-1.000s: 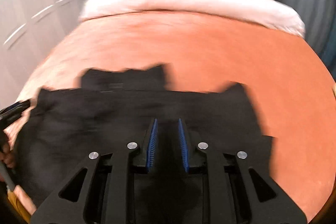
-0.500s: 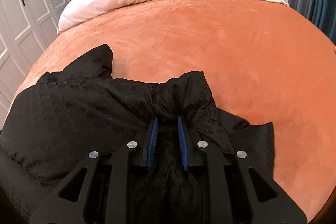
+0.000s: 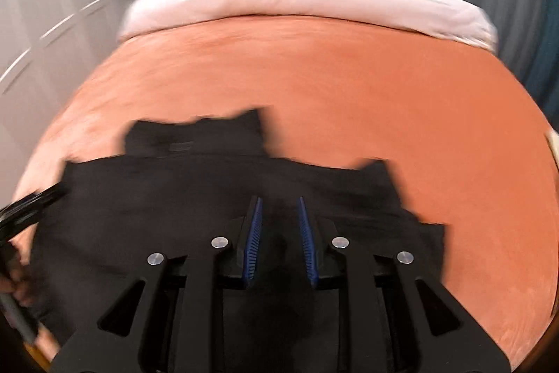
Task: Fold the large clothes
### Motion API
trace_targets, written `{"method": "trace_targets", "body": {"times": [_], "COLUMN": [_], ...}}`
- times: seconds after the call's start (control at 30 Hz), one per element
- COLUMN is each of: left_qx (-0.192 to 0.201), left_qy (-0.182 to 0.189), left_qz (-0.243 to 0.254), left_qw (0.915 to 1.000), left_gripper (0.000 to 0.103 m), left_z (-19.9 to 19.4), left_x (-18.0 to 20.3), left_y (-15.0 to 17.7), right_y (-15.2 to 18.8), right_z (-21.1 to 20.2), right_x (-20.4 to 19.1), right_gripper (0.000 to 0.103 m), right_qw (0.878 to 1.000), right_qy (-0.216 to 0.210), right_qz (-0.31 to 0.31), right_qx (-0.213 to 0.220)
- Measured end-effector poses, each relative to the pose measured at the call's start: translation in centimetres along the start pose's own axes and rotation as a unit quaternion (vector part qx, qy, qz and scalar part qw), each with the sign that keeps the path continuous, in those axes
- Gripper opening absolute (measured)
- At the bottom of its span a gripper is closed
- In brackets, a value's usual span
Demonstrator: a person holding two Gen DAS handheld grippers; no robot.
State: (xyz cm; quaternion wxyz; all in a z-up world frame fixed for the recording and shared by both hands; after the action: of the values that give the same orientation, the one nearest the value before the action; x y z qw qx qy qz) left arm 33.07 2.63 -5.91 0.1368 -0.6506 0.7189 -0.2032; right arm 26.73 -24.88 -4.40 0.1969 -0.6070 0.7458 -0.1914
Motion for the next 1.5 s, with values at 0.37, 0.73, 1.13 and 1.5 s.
{"method": "trace_targets", "body": {"times": [0.37,0.73,1.13,1.5], "left_qx": [-0.041,-0.044,-0.043,-0.081], "left_qy": [-0.070,-0.058,-0.011,-0.008], "left_qz": [0.046,0.012,-0.052,-0.076], "left_qw": [0.9956,0.9973,0.9977,0.9938], "left_gripper": [0.084,0.093,0.086,0.086], "left_z": [4.5,6.3,-4.5,-5.5], "left_x": [-3.1,-3.5,-8.1,-10.9], "left_y": [0.6,1.4,6.5,11.5], "right_y": [1.0,1.9,1.9,5.0], "right_z": [3.8,7.6,-1.6,1.4], "right_x": [7.7,8.0,-6.5,-10.2], "right_gripper": [0.024,0.019,0.022,0.022], "right_qw": [0.995,0.985,0.995,0.988], "right_qy": [0.061,0.155,-0.036,-0.012], "right_qz": [0.059,0.006,-0.055,-0.078], "right_qx": [-0.061,-0.082,-0.073,-0.135]}}
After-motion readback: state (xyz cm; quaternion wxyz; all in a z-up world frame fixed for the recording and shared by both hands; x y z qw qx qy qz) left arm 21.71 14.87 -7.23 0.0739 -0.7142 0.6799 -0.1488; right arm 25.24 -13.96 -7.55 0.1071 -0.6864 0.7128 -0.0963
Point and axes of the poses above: each gripper's, at about its wrist camera, not at the fingertips, and z roughly the way its jaws point, x to its right, y to its underside, the point moved 3 cm from there along z, roughly the way its jaws point, and after that the axes turned 6 degrees about -x, right-handed, at the moved point
